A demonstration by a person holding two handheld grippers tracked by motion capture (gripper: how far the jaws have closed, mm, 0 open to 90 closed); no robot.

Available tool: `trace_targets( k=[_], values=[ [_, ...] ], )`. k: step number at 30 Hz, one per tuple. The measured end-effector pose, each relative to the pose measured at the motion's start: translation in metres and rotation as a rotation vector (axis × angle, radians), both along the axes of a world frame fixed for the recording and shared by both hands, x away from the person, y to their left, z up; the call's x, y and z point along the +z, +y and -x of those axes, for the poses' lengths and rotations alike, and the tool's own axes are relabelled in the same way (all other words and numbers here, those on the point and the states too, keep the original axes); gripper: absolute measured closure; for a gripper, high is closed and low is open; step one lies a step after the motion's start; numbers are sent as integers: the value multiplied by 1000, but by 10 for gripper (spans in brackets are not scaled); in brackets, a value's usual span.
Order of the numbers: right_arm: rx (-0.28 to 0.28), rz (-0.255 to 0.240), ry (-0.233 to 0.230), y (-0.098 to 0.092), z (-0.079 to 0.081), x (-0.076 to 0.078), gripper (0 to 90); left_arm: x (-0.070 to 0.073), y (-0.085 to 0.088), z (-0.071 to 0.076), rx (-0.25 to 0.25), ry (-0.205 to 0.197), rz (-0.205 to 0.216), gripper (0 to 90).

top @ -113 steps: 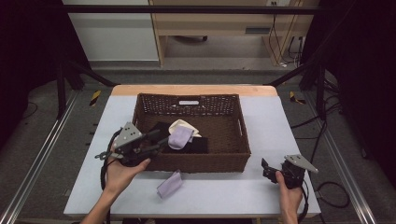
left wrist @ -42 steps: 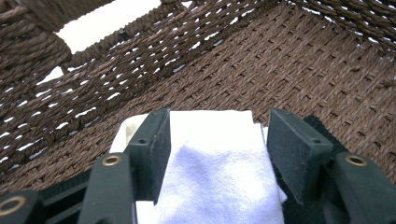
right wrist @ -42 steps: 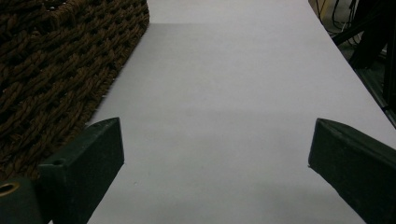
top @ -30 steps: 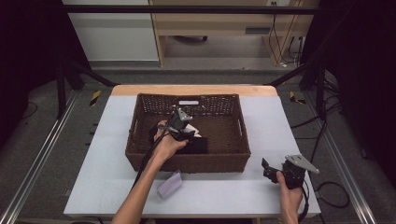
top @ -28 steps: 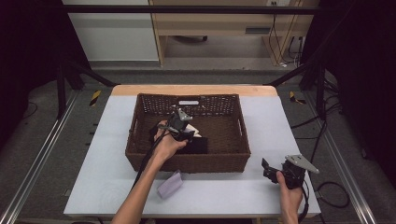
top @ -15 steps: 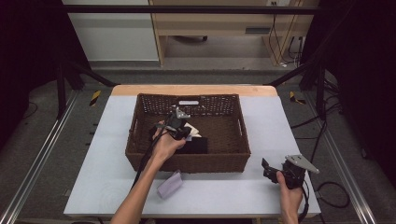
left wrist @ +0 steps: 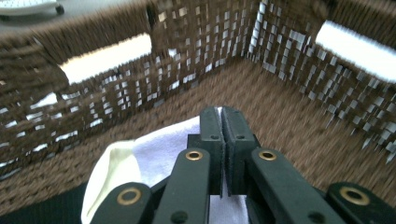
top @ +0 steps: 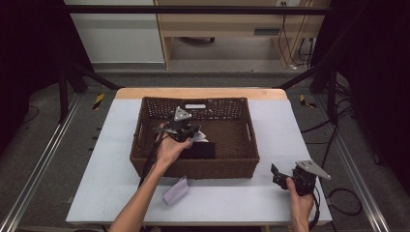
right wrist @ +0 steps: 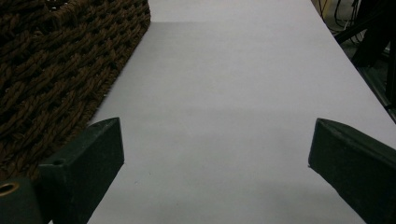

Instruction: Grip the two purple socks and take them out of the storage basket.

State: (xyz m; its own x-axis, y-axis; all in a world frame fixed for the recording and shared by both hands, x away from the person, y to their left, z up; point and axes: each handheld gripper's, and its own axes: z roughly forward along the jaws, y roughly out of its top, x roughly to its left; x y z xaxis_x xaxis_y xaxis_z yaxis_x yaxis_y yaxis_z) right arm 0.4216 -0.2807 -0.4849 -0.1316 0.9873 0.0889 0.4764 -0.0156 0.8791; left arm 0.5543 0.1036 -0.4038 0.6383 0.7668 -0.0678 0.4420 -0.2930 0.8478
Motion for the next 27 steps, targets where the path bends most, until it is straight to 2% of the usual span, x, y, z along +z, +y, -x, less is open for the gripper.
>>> trace_targets(
  k=[3,5,9,17,23,27],
  values=[
    [2,-1,-1,0,0,0,39,6,3,0,-5,-27,36,875],
    [2,-2,-1,0,0,0,39,9,4,1,-15,-47,45,875],
    [1,-2,-2,0,0,0,39,18,9,4,-8,-82,83,876],
    [0,-5,-2,0,0,0,39,40,26,15,-1,-131,147,877],
    [1,-5,0,0,0,0,39,55,32,30,-22,-169,171,877],
    [-1,-5,2,-1,0,0,39,67,33,45,-53,-202,180,877]
  ],
)
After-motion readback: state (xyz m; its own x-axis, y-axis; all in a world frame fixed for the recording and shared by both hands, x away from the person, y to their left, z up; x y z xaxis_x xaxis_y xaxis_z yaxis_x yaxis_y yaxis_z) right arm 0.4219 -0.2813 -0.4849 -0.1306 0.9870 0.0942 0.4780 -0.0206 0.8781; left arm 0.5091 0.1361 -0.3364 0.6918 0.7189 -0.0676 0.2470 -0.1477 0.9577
